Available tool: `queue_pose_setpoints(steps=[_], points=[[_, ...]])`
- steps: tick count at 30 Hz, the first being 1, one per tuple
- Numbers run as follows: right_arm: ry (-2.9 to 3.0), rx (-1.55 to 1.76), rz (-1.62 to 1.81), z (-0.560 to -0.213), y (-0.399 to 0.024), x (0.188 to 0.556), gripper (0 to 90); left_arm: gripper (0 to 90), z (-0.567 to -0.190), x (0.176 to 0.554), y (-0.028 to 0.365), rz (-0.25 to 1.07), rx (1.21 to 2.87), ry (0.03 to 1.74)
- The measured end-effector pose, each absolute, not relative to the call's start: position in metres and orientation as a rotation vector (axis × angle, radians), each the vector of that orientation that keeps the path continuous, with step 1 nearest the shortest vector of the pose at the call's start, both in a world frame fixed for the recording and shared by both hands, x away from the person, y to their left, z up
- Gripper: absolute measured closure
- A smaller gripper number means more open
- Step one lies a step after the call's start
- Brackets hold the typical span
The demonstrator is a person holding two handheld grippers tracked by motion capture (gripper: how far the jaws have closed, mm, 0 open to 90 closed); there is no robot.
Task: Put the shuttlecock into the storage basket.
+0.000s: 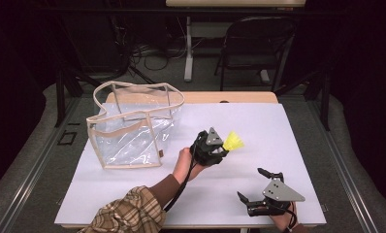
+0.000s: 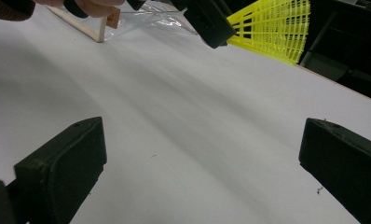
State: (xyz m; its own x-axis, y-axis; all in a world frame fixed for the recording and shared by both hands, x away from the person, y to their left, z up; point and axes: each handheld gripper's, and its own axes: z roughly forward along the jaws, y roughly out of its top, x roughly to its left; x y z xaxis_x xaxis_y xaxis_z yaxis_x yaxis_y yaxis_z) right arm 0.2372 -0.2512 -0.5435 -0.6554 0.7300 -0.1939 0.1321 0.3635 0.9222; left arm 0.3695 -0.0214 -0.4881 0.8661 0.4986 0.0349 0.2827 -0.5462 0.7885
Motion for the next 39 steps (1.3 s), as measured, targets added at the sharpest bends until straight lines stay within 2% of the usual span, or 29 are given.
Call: queue_pose_setpoints(steps=[39], points=[[2.038, 0.741, 1.288, -0.543, -0.251, 0.237, 0.3, 65.0, -0.428, 0.382, -0.017, 0.351, 2.154, 0.496]])
